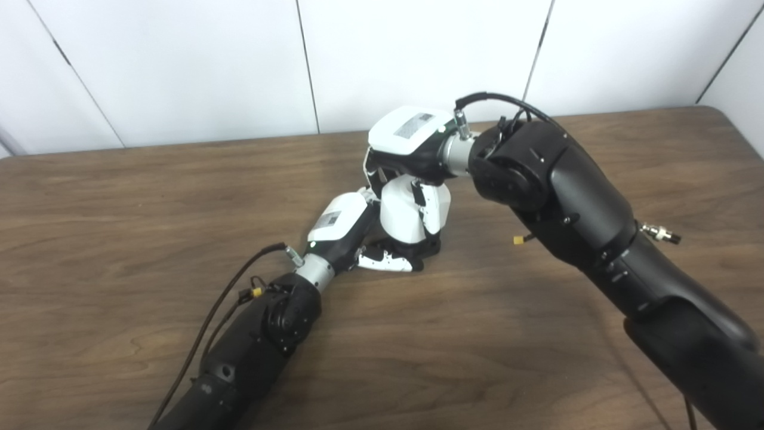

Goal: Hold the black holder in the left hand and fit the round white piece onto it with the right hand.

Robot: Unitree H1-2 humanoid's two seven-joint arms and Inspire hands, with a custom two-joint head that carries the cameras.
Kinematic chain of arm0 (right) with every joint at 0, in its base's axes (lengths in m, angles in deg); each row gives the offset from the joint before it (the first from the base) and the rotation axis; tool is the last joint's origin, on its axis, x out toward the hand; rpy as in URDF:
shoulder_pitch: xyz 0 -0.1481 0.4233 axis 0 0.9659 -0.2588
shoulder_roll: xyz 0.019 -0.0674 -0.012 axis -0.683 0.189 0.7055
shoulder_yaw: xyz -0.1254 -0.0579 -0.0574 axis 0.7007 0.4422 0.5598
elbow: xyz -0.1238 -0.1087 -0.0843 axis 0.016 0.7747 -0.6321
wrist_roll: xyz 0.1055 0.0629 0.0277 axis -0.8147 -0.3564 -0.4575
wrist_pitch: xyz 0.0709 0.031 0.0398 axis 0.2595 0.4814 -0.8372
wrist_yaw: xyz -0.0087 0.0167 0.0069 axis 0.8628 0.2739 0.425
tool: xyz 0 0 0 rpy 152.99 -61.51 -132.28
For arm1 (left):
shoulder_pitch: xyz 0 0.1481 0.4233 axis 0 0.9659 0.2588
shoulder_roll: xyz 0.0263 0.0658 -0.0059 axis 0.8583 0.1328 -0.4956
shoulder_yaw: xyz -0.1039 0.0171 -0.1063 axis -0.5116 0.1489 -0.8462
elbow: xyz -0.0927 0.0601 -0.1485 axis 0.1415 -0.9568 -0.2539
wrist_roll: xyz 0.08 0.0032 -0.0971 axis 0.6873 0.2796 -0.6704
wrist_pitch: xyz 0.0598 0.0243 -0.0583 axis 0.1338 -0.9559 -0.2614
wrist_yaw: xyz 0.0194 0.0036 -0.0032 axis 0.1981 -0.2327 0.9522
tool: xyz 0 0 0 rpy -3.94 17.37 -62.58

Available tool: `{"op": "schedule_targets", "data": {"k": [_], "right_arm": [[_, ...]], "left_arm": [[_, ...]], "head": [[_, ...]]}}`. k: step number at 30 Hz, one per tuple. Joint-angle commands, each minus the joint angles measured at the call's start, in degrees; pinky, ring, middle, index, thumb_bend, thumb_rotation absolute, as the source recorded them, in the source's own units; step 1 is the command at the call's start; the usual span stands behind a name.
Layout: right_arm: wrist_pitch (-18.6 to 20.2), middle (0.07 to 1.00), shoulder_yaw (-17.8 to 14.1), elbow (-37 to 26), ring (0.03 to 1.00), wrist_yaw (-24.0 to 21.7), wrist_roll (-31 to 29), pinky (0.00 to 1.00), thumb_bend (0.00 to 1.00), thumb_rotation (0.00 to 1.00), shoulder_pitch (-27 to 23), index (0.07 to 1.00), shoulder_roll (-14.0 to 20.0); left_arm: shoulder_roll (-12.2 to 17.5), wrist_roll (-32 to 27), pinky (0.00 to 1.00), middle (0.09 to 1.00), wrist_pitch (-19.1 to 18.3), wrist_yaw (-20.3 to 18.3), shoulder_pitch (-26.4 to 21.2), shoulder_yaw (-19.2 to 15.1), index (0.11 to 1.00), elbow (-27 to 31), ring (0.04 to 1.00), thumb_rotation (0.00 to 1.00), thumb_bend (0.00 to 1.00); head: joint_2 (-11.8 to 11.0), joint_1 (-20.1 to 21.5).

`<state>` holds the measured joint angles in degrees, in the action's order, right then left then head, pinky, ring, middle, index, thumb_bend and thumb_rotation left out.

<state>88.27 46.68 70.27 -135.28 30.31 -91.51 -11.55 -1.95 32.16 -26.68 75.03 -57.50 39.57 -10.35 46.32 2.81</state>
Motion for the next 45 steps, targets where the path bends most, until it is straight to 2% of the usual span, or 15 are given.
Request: {"op": "schedule_targets", "data": {"k": [1,8,17,22,32,45], "right_arm": [[-0.63,0.502,0.68,-0.88,0.384,-0.03,-0.05,0.32,0.52,0.0,0.22,0.507,0.21],[-0.6,0.493,1.39,-0.81,0.369,0.85,0.59,0.28,0.51,0.0,1.26,0.531,-0.51],[0.45,0.49,2.03,-0.43,0.374,1.75,1.61,0.31,0.52,0.0,2.73,0.514,-2.71],[1.72,0.498,2.23,-0.36,0.38,0.65,2.89,0.32,0.51,0.0,3.25,0.529,-3.67],[0.47,0.49,2.43,0.12,0.369,1.75,2.78,0.29,0.51,0.0,4.36,0.54,-3.28],[0.99,0.488,2.53,-0.42,0.367,2.11,3.36,0.29,0.51,0.0,4.9,0.538,-4.08]], "left_arm": [[-0.16,2.34,0.94,0.898,-2.14,-6.01,3.38,3.15,0.481,-3.2,0.968,0.06,0.52],[-0.41,2.5,0.94,0.9,-2.43,-5.95,3.19,3.25,0.481,-3.4,0.962,0.06,0.52],[-0.58,2.93,0.94,0.907,-2.23,-6.0,2.74,3.7,0.481,-4.11,0.965,0.06,0.52],[-0.72,3.08,0.95,0.911,-2.65,-6.12,2.69,3.92,0.482,-3.92,0.974,0.06,0.52],[-0.86,2.88,0.94,0.914,-2.38,-5.88,2.54,3.82,0.481,-4.13,0.972,0.06,0.52],[-0.5,2.98,0.94,0.919,-2.28,-6.24,2.37,4.01,0.482,-4.4,0.971,0.06,0.52]], "head": [[0.09,-0.15],[0.12,-0.22],[0.12,-0.32],[0.15,-0.59],[0.32,-0.55],[0.06,-0.41]]}}
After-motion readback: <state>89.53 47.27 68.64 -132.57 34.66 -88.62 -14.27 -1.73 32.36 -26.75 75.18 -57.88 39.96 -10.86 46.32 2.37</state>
